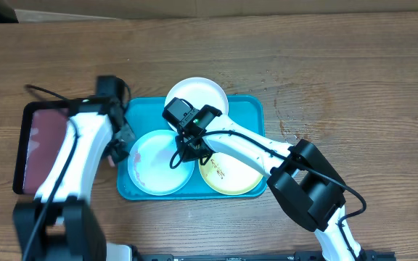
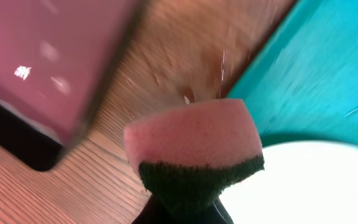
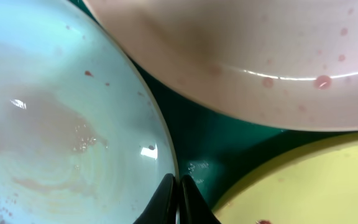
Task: Clean dirty plates on tray and stack at the side
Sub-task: 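Hold the plate with the right gripper and scrub it with the sponge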
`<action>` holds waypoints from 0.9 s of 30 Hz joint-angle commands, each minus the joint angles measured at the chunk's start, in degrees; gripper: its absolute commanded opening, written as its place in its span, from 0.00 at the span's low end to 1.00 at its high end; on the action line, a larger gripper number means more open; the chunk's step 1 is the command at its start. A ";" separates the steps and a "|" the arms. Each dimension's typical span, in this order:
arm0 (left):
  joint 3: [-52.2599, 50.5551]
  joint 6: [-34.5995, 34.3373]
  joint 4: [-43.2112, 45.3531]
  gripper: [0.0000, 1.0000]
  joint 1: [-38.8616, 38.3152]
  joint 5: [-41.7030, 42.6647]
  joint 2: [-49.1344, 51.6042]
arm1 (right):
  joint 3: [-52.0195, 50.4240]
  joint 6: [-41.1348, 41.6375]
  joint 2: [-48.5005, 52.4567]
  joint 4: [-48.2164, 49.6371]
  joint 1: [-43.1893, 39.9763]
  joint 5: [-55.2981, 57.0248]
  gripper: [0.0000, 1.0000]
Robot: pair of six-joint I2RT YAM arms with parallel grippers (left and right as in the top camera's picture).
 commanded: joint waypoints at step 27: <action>2.23 -2.01 0.17 0.04 36.85 23.32 -13.68 | 23.12 -26.99 -4.70 -6.12 5.97 37.90 0.04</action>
